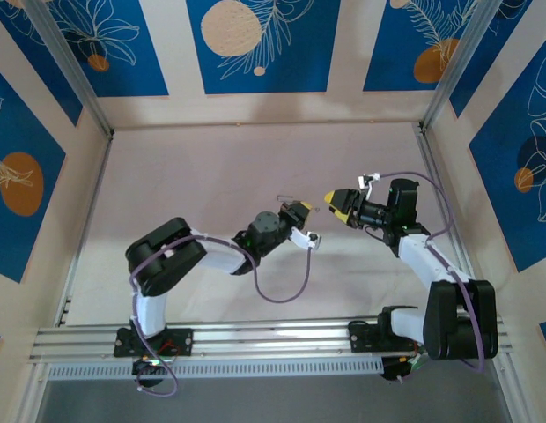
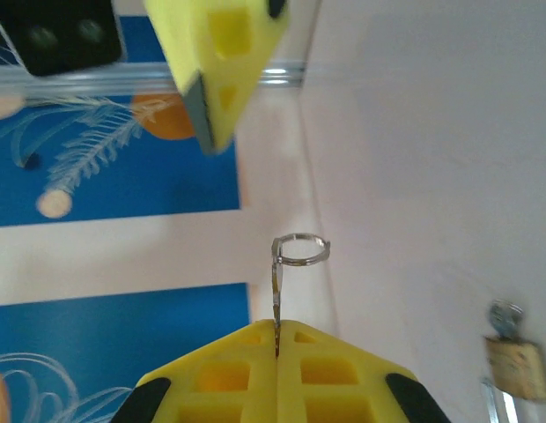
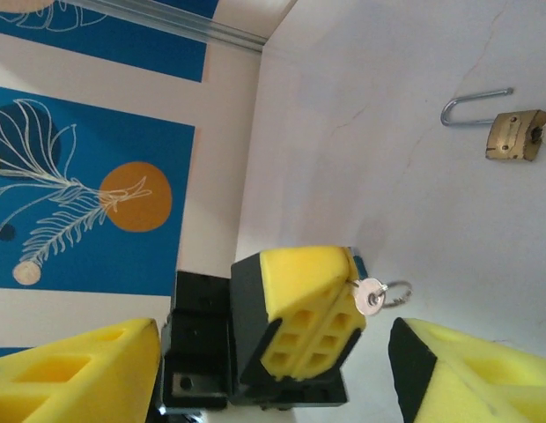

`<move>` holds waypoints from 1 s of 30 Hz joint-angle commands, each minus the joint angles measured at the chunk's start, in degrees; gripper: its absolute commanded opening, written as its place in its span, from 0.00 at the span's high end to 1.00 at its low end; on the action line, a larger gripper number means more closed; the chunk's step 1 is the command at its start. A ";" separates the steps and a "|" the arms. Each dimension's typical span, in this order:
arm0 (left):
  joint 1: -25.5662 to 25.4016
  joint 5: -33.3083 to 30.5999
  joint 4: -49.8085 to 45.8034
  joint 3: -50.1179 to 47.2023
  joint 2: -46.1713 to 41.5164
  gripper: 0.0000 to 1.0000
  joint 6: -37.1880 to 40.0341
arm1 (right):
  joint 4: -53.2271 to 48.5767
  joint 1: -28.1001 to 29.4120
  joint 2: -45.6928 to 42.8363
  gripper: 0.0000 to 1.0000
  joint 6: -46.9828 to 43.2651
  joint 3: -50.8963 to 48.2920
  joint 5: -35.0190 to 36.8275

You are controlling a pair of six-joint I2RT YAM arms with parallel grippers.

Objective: Unlock with the key

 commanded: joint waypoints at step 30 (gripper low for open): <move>-4.01 -2.33 18.66 -4.75 -0.35 1.00 8.97 | 14.82 1.81 2.06 0.63 5.40 -5.76 -8.07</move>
